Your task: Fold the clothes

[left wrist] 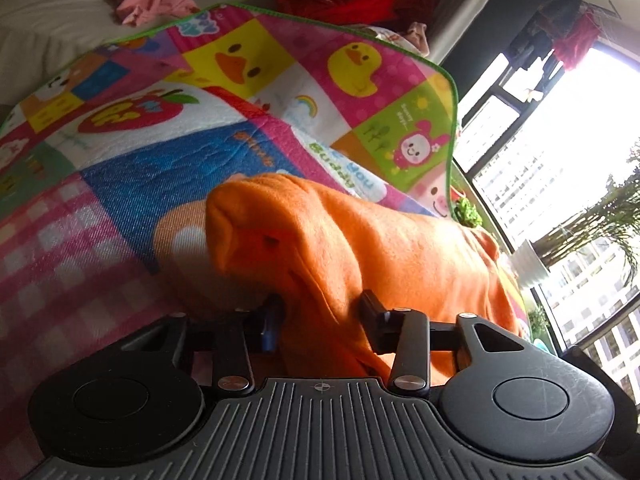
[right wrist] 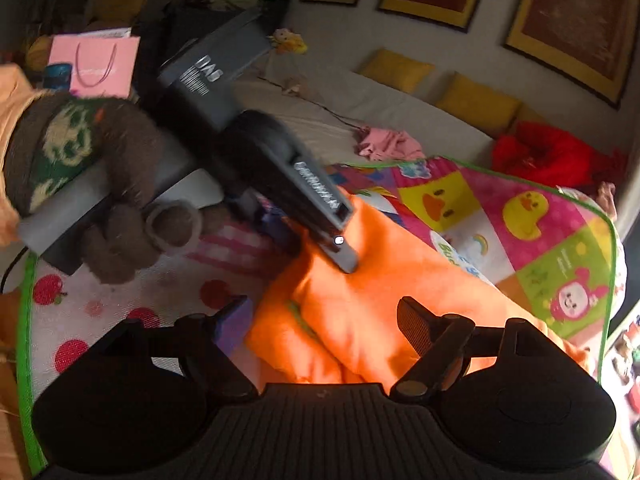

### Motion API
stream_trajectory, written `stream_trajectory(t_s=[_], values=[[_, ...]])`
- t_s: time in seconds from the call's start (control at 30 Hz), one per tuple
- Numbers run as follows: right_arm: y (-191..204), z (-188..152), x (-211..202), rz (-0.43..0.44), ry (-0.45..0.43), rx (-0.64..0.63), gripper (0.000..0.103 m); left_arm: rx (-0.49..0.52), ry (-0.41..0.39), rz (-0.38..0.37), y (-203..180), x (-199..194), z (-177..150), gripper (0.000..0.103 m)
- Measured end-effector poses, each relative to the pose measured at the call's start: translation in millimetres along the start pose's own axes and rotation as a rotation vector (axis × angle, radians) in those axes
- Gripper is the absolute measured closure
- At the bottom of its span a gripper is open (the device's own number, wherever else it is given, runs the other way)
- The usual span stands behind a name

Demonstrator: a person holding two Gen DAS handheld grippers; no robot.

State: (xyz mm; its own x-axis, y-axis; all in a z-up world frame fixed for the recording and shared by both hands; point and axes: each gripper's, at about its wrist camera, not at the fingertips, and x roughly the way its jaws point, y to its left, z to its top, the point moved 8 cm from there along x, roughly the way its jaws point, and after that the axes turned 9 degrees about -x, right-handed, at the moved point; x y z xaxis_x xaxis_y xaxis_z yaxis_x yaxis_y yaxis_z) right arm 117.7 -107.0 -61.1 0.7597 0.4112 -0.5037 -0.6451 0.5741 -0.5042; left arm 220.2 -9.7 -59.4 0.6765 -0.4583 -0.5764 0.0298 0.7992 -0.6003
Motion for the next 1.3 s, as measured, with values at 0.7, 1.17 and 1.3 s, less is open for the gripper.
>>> stream_trajectory(t_s=[0.7,1.17,1.3], values=[[-19.8,-12.1,32.9,-0.019,0.056,0.204,0.065,-0.095,0.069,-0.026,2.1,1.0,-8.2,0.013],[10.9,-2.4,31.2,-0.092,0.022,-0.032,0.039,-0.078,0.062,-0.026,4.4,9.4,-15.8,0.073],[22.4,-1.4,41.1,-0.169,0.019,-0.203,0.037,-0.105,0.057,-0.034,10.6,4.5,-11.5,0.074]])
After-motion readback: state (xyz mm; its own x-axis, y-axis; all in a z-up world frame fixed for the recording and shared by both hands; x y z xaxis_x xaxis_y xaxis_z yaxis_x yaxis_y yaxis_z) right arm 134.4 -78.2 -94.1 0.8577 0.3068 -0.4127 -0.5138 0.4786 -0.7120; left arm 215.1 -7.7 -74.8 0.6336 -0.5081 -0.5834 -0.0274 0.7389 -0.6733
